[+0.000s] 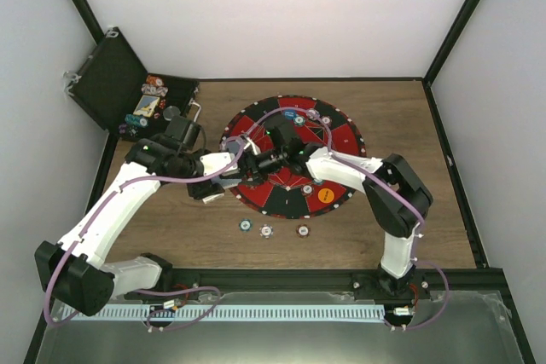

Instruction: Distribute texas hold em gaming equipment

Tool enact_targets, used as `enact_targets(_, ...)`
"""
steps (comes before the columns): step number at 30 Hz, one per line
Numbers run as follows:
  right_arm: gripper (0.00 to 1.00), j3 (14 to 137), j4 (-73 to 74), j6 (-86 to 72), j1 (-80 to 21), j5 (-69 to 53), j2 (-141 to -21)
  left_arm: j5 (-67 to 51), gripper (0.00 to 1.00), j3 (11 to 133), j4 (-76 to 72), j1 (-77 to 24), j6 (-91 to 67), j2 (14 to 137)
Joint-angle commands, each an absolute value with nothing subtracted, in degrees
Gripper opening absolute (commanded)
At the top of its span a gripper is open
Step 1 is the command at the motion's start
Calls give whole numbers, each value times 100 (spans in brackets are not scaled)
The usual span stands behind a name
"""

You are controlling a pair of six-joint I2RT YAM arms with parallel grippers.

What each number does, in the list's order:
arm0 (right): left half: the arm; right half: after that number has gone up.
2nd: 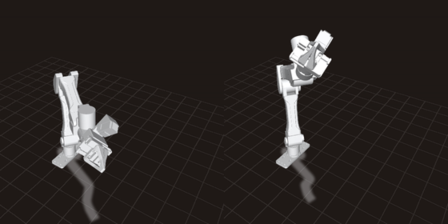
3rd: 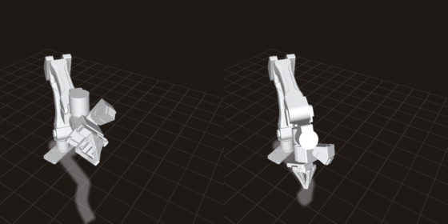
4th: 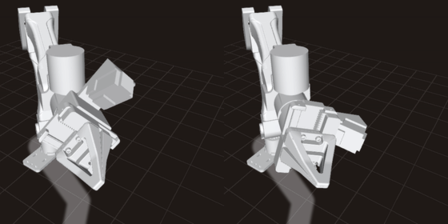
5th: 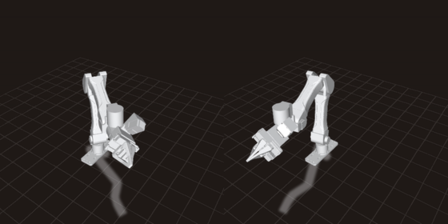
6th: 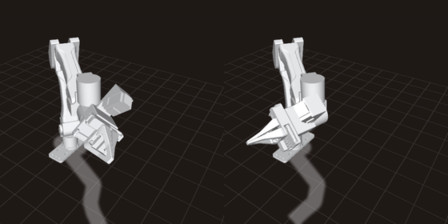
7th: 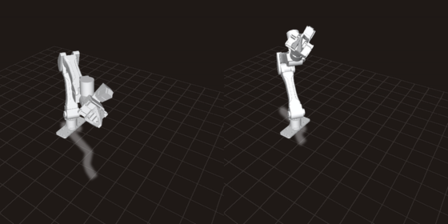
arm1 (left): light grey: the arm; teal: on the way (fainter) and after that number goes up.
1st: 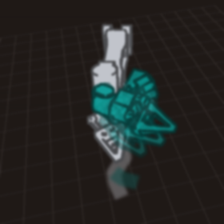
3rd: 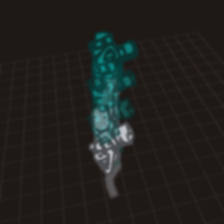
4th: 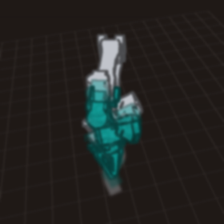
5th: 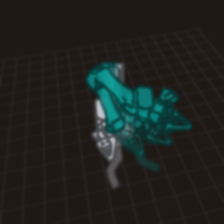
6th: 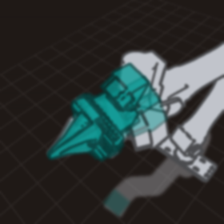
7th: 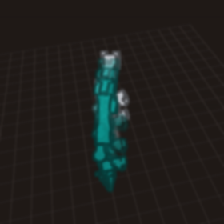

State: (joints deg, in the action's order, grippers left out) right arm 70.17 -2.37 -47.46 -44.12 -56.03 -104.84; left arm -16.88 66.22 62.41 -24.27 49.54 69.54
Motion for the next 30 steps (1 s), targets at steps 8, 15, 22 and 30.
enact_targets(8, 78, 7198, -341, -4750, -4317, -5723, -10880, -1894, 4, 6884, 6233, -2452, 5001, 6974)
enact_targets(15, 74, 6882, -279, -4640, -4048, -5712, -10732, -1885, 4, 6850, 6230, -2452, 4999, 6927)
enact_targets(22, 70, 6866, -14, -4464, -3957, -5658, -10565, -1901, 4, 6825, 6194, -2452, 4972, 6943)
enact_targets(30, 64, 7018, 453, -4137, -3929, -5454, -10179, -1881, 4, 6661, 6100, -2452, 4972, 6940)
